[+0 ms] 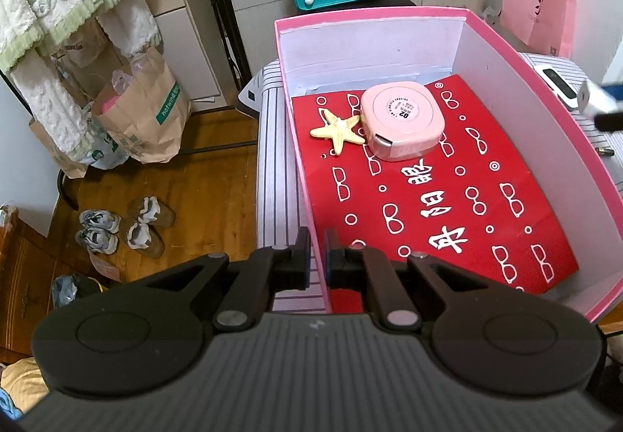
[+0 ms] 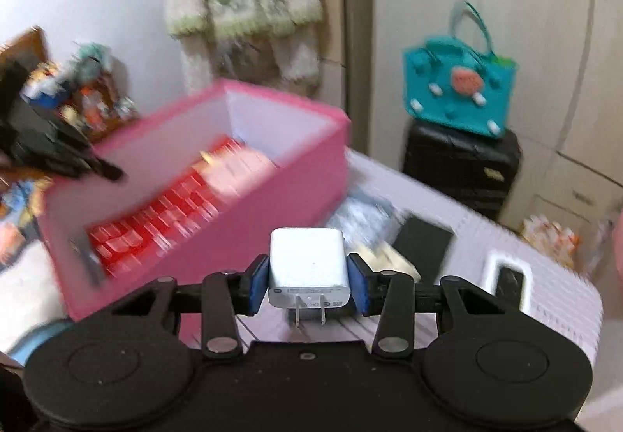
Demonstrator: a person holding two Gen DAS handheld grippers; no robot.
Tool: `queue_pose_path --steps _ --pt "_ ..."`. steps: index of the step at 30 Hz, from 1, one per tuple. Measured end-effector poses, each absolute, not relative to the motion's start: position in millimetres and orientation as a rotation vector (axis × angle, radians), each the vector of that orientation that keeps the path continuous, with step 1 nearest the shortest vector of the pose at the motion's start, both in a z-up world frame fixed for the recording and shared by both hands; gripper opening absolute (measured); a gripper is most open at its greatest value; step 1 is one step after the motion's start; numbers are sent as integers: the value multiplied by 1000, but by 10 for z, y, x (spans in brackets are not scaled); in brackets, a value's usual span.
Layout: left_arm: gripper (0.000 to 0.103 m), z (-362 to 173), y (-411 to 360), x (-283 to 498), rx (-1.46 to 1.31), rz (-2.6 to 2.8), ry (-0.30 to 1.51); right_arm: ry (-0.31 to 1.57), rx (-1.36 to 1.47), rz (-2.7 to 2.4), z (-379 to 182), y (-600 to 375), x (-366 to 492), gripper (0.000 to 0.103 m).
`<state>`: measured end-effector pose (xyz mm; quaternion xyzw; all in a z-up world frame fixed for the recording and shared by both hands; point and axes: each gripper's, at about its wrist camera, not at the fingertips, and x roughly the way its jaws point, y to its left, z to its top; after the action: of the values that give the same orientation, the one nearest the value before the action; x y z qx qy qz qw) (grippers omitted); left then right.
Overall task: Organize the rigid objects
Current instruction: 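Carry the white charger into the box and open the right gripper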
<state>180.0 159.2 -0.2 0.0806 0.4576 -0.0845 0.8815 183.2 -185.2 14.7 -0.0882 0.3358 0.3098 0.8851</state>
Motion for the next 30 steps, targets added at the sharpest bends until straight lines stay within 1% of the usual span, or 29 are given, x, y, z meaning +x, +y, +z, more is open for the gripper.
queue_pose_path --steps 4,7,18,24,30 --pt "6 1 1617 1795 156 -177 951 673 -175 774 395 -1578 1889 49" --pt "6 -1 1632 1796 144 -179 949 694 -198 866 434 -1258 1963 49" --pt "7 -9 1666 1788 127 -184 942 883 -378 976 70 -139 2429 48" --pt "7 -18 1666 1787 125 -184 940 960 -481 971 -115 239 2564 48" --pt "7 -30 1666 1778 124 -185 939 1001 -514 937 -227 420 2698 49"
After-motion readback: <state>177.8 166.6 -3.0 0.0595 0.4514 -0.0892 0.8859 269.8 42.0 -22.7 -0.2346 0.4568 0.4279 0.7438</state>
